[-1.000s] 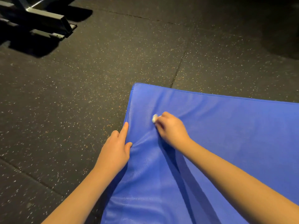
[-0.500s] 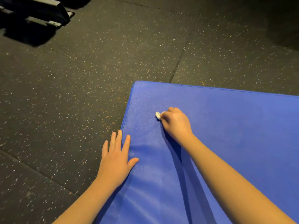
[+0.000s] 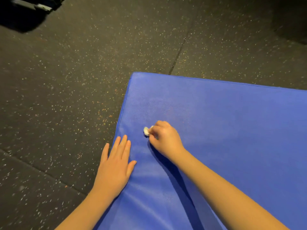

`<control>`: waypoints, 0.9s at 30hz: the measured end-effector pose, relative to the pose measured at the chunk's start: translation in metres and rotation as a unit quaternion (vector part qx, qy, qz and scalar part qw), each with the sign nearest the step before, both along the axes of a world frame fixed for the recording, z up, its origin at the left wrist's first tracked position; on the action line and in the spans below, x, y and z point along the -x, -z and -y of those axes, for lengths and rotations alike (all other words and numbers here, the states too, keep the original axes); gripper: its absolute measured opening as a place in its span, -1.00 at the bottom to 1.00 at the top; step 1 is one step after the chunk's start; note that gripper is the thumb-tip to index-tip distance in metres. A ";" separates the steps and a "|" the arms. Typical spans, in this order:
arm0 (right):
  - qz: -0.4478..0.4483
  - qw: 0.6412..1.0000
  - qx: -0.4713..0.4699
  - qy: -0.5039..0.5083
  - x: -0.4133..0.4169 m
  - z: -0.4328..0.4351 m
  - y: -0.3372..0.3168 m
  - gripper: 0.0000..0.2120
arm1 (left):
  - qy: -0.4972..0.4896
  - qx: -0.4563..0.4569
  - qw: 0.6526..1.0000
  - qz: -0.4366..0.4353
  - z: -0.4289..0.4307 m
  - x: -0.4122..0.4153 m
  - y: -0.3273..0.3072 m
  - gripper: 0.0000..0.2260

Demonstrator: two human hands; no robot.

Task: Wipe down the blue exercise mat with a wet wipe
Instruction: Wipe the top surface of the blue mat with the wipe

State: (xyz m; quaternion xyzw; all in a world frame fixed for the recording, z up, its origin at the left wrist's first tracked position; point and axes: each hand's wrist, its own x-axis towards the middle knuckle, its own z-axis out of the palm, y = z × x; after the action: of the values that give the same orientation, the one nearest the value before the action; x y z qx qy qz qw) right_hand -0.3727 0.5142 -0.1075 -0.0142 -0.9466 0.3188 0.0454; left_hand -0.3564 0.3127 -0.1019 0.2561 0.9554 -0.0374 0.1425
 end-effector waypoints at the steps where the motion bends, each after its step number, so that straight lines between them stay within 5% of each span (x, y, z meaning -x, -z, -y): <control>1: -0.007 0.998 -0.014 -0.068 -0.007 -0.001 -0.003 -0.86 | -0.005 -0.006 1.000 -0.003 0.001 -0.005 0.000 -0.31; 3: -0.024 0.995 -0.047 -0.089 -0.003 -0.018 -0.001 -0.88 | -0.006 -0.017 1.000 -0.010 0.005 -0.024 0.000 -0.32; 7: -0.054 0.986 -0.024 0.158 0.008 -0.036 0.008 -0.75 | -0.017 -0.037 0.999 0.003 0.014 -0.055 0.002 -0.36; 13: 0.002 0.986 -0.024 -0.164 -0.037 0.009 0.002 -0.80 | -0.014 -0.038 0.999 -0.002 0.015 -0.052 0.003 -0.33; 19: -0.053 0.994 -0.008 0.093 -0.017 -0.003 0.008 -0.78 | -0.040 -0.045 0.998 -0.011 0.013 -0.056 -0.006 -0.39; 24: -0.050 0.977 -0.029 -0.207 -0.054 0.014 0.004 -0.89 | -0.051 -0.048 0.997 0.011 0.026 -0.077 -0.013 -0.36; 27: -0.118 0.988 -0.070 -0.078 -0.031 -0.010 0.004 -0.76 | -0.059 -0.060 0.996 0.024 0.029 -0.080 -0.012 -0.36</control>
State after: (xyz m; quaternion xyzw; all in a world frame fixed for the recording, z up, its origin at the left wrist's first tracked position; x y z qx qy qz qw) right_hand -0.3419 0.5240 -0.1112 0.1003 -0.9529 0.2536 0.1325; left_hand -0.2761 0.2834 -0.0898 0.2081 0.9656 0.0346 0.1518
